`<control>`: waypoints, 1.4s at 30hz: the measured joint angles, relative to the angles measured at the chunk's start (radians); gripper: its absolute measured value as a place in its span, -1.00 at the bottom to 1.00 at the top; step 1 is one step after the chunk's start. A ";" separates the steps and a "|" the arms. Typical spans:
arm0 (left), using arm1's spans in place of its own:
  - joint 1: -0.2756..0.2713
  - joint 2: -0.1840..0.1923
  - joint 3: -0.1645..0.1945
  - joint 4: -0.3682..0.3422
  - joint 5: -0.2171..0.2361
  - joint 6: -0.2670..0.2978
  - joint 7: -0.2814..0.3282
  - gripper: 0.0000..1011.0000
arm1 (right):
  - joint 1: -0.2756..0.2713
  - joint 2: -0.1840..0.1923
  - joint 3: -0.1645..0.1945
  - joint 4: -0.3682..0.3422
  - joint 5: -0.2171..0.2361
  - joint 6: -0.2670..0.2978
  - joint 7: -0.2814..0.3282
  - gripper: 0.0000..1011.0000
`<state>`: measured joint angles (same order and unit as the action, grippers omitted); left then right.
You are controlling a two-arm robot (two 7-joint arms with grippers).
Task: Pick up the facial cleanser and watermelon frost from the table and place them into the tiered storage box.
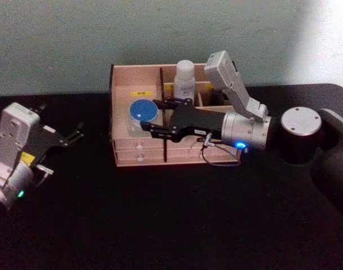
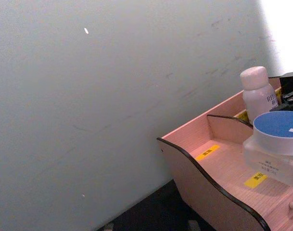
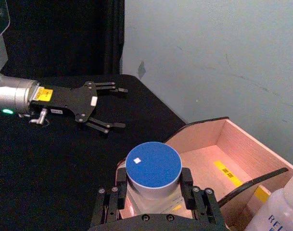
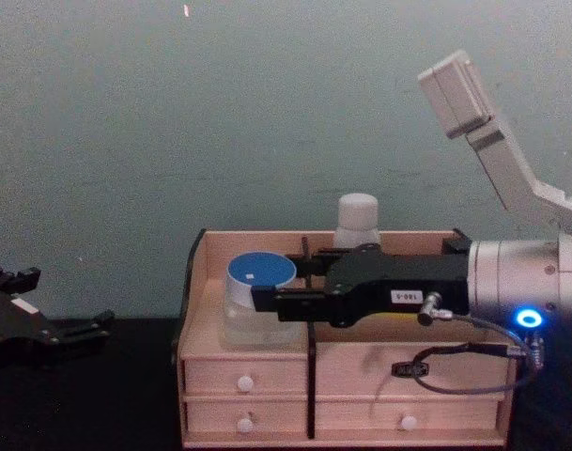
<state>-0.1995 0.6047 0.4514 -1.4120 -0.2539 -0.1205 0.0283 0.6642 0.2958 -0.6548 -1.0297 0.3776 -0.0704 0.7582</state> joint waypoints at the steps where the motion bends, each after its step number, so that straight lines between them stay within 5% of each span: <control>1: 0.000 0.000 0.000 0.000 0.000 0.000 0.000 0.98 | 0.001 -0.001 0.000 0.002 -0.001 0.000 0.000 0.33; 42: 0.000 0.000 0.000 0.000 0.000 0.000 0.000 0.98 | 0.054 -0.062 0.015 0.118 -0.014 0.014 0.007 0.33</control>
<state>-0.1995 0.6047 0.4514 -1.4120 -0.2539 -0.1205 0.0283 0.7182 0.2340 -0.6399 -0.9118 0.3639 -0.0559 0.7648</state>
